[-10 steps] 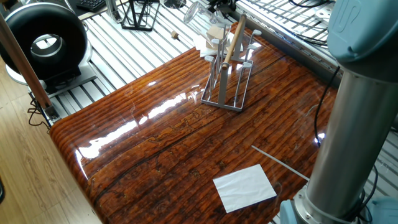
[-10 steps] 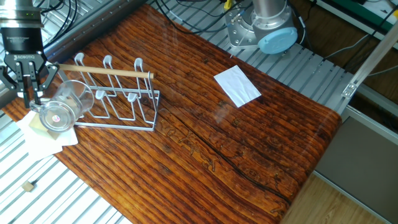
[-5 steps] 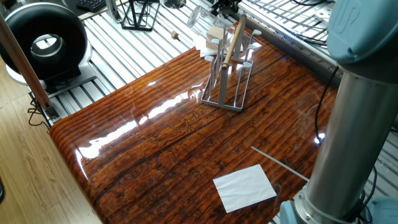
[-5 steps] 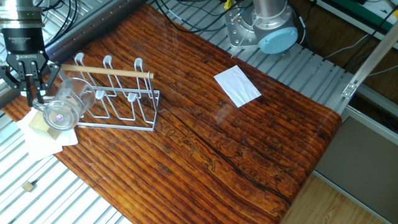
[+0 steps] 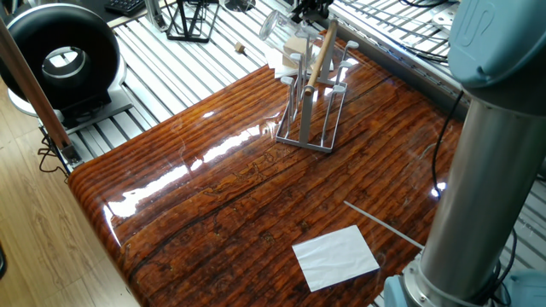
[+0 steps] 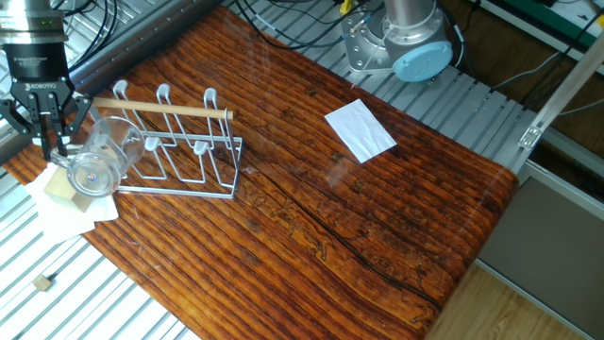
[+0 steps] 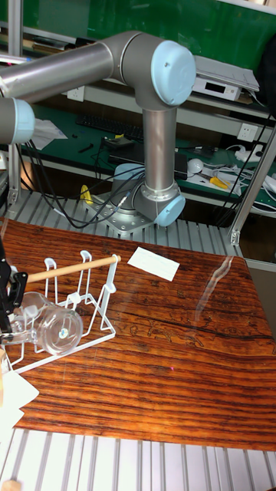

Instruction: Put the cup on the cup rack

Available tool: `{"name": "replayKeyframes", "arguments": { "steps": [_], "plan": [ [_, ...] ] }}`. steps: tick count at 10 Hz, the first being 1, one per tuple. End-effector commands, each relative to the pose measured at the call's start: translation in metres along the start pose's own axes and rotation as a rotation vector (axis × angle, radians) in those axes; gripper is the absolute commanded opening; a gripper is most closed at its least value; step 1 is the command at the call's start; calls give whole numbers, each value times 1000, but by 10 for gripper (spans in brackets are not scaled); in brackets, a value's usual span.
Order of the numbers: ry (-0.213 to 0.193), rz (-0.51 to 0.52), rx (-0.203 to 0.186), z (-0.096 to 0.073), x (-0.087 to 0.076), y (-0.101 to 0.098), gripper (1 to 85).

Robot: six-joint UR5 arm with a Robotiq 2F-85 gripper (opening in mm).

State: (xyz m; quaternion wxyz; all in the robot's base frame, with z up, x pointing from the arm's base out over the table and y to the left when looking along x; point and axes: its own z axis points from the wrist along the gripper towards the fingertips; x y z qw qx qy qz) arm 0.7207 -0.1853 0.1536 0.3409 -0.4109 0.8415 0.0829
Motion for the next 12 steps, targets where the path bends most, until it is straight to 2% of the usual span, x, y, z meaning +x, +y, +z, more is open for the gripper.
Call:
{"name": "replayKeyframes", "arguments": {
  "steps": [1, 3, 5, 9, 11, 12],
  "plan": [
    [33, 13, 26, -3, 9, -8, 10],
    [29, 15, 31, -3, 8, -9, 10],
    [-14, 28, 32, -3, -3, -9, 10],
    [-105, 15, 60, -6, -19, -17, 10],
    [-135, 0, 66, -4, -21, -20, 10],
    [-151, 10, 57, -3, -20, -19, 10]
  ]
}}
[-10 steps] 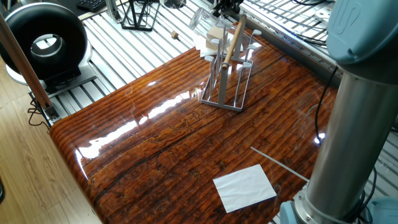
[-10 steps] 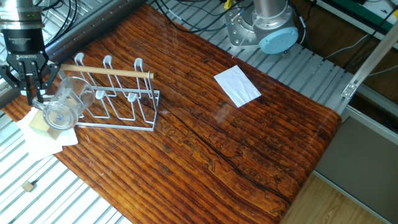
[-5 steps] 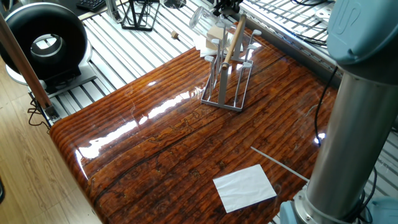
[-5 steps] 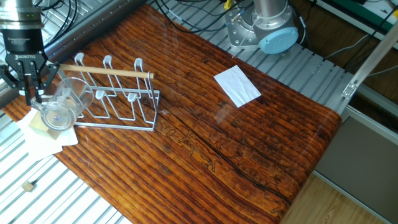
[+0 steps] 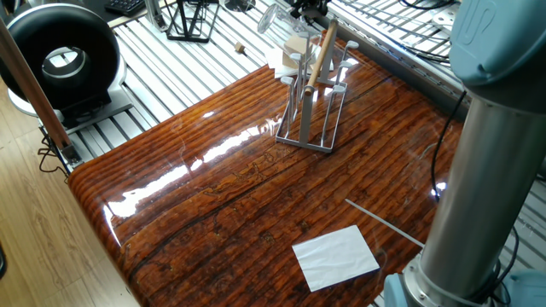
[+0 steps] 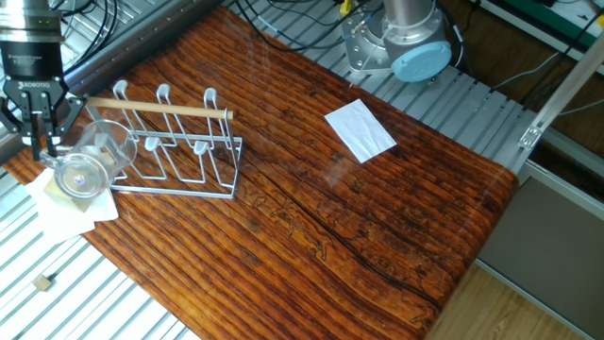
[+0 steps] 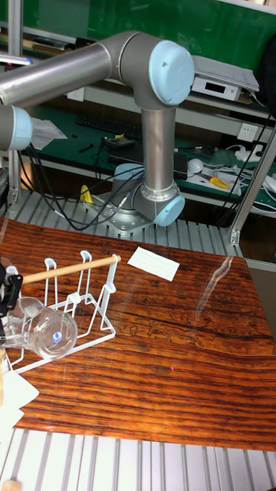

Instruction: Put the cup on the cup rack

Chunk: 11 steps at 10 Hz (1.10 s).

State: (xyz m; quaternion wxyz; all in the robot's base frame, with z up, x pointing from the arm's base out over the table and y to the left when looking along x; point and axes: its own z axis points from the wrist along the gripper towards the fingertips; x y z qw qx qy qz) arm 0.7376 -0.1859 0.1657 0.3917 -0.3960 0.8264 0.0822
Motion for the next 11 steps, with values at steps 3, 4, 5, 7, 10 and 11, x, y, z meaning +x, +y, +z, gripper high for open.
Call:
{"name": "replayKeyframes", "arguments": {
  "steps": [3, 4, 5, 7, 10, 11],
  "plan": [
    [-71, 11, -14, -1, 4, -3, 10],
    [-71, 11, -14, -1, 6, -3, 10],
    [-71, 8, -14, 0, 8, -3, 10],
    [-78, 1, -21, 3, 11, -2, 10],
    [-80, 2, -30, 3, 14, 1, 10],
    [-82, -3, -30, 4, 15, 1, 10]
  ]
}}
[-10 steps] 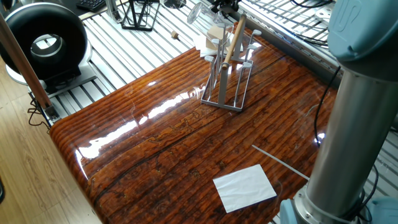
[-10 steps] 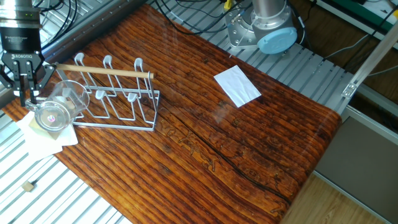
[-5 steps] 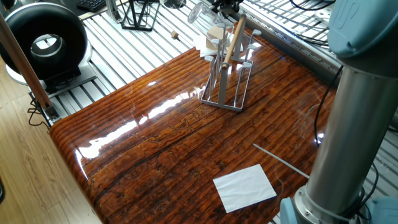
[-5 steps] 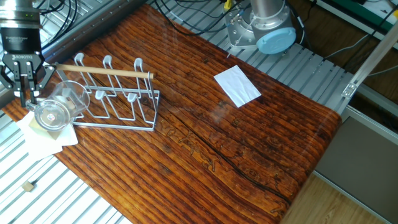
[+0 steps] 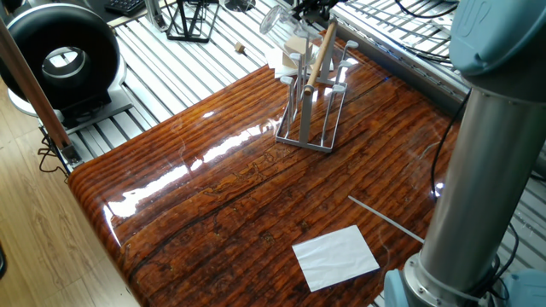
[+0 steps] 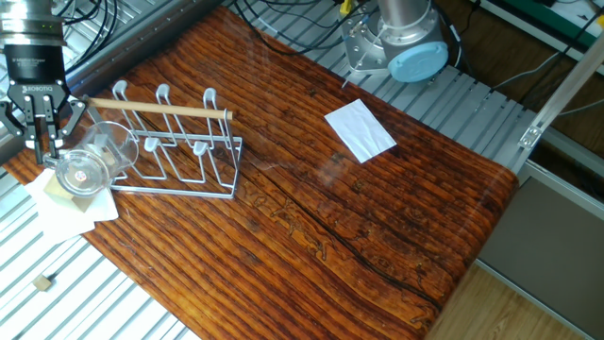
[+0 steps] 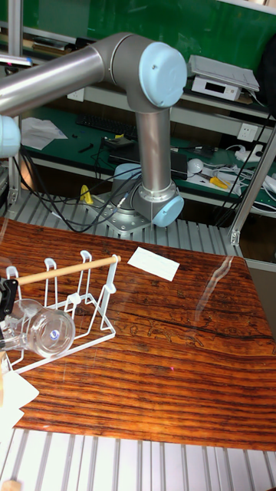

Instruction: Put the cup on the cup rack

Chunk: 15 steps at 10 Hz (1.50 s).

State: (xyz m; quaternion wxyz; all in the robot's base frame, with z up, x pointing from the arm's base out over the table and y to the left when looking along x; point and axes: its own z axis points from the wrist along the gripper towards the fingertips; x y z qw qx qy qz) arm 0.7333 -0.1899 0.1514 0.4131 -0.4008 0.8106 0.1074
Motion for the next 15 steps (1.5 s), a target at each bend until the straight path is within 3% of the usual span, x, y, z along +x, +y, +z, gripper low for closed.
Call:
{"name": "replayKeyframes", "arguments": {
  "steps": [1, 7, 15],
  "plan": [
    [-25, -3, -4, 0, 1, -1, 10],
    [-57, -27, -31, 6, 9, 1, 10],
    [-61, -37, -41, 7, 12, 2, 10]
  ]
}}
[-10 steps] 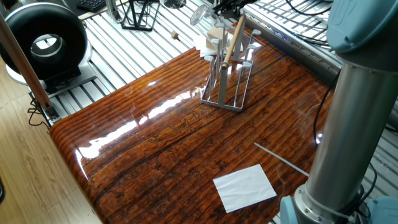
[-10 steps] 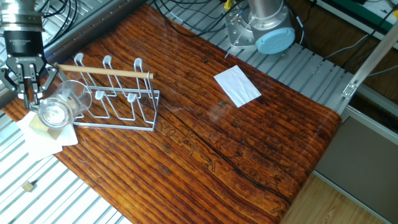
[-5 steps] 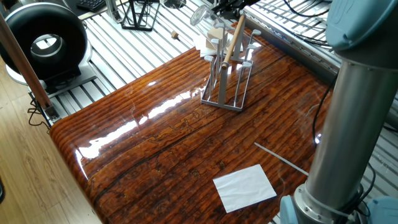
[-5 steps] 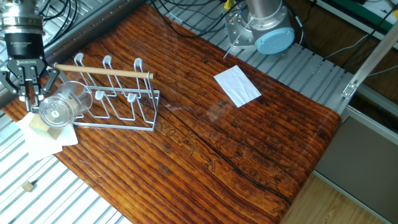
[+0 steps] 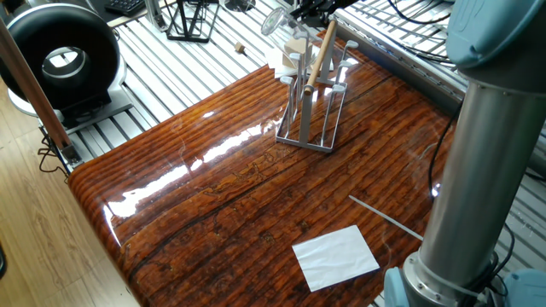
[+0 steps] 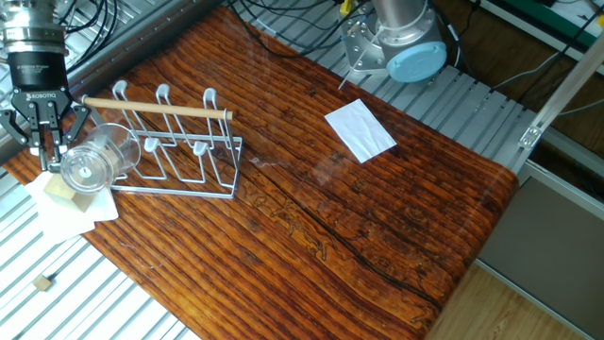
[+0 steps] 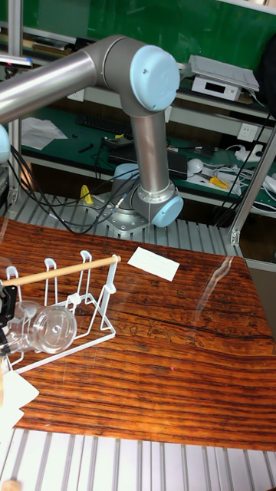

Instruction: Put the cup on the cup rack

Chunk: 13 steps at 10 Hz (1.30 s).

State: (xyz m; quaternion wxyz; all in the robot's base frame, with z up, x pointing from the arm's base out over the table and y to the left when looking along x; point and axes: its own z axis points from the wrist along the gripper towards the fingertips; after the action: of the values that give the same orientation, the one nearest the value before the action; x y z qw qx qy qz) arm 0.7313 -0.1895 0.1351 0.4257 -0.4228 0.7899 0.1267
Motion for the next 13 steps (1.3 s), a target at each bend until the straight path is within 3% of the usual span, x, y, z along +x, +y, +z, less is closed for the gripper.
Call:
{"name": "replayKeyframes", "arguments": {
  "steps": [1, 4, 9, 13],
  "plan": [
    [-22, 4, -8, -1, -2, 0, 10],
    [-65, -4, -46, 5, -6, 3, 10],
    [-67, -2, -64, 5, -4, 5, 10],
    [-77, -31, -107, 9, -9, 10, 10]
  ]
}}
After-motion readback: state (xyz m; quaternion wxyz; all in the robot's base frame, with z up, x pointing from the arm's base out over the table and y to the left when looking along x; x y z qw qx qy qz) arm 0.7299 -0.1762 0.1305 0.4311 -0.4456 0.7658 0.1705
